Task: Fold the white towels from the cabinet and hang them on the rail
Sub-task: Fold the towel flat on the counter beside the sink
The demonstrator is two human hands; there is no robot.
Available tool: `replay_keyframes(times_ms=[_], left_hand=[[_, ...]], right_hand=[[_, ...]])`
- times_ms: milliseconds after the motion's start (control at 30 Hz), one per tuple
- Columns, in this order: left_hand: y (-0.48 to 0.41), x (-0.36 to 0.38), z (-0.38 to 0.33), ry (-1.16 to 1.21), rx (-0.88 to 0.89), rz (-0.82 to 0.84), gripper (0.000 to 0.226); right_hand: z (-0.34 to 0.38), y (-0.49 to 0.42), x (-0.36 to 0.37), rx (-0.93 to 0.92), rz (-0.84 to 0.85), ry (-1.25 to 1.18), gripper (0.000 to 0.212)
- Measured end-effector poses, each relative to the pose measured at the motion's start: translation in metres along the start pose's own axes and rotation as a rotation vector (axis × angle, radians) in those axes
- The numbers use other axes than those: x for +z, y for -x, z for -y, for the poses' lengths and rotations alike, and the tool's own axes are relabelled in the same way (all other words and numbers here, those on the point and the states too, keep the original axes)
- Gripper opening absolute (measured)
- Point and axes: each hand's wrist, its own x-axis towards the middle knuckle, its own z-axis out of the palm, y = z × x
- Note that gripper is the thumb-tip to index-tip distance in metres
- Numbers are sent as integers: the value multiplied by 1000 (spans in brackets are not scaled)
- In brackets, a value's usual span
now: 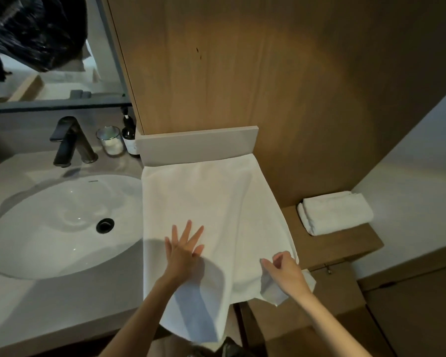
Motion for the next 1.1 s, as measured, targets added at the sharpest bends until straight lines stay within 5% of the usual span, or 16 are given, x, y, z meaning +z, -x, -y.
replay_keyframes(times_ms=[200,400,467,567,700,867,967,1100], left_hand=[[-6,3,3,-59,-50,26,106],[-2,6,-4,-116,-126,14,113],[1,7,-8,-147,-136,-22,110],[4,6,-12,-176,-125,-53,103],[5,6,-10,-194,-90,-35,97],[4,7,-9,-201,-95,-19,92],[6,6,-9,-201,-105,-23,91],[5,4,-14,-186,-113,7,57]], right_hand=[[4,3,5,46,44,-9,35],[6,14,-13,-47,138,-175,60],[0,19,-28,-87,101,-183,56],[-18,26,-56,-143,10,-164,5],[-46,21,-71,-128,0,-4,27],[-64,8,-64,-23,53,118,17],[-57,9,-63,-108,80,86,17],[-40,9,-59,-201,-1,-42,39]])
